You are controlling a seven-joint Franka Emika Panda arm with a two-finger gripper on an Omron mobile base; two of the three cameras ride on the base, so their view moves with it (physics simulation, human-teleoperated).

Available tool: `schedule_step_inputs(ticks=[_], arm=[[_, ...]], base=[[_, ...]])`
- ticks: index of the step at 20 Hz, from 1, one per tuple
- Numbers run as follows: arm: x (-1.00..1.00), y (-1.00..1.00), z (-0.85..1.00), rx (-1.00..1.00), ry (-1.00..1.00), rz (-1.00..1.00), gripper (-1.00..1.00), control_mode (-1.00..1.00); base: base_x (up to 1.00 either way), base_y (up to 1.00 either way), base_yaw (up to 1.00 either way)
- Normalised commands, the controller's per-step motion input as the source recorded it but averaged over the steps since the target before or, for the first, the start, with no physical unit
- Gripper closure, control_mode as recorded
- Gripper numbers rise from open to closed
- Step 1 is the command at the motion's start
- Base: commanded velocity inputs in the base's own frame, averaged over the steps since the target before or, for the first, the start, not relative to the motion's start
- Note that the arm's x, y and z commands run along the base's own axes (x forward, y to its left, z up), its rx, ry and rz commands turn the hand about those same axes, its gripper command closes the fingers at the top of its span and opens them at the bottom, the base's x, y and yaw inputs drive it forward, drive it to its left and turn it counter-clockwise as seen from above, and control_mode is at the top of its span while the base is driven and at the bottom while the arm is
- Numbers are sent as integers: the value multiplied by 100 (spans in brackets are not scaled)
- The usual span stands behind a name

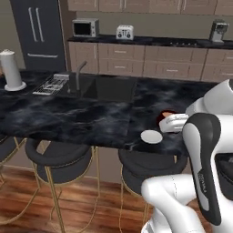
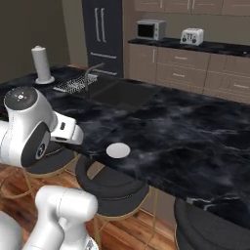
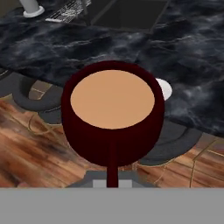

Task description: Pick the cup of tea, navigate to the dining table, and place it on the saucer.

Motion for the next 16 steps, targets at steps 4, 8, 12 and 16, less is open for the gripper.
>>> schedule_step_inputs(ticks=[4,8,12,16], arm=[[0,0,0,0,0,0,100,100],[0,0,0,0,0,0,100,100],[0,0,0,0,0,0,100,100],[0,0,0,0,0,0,100,100]], base=[[69,0,-36],[45,0,-25],[8,0,-4],[0,0,0]])
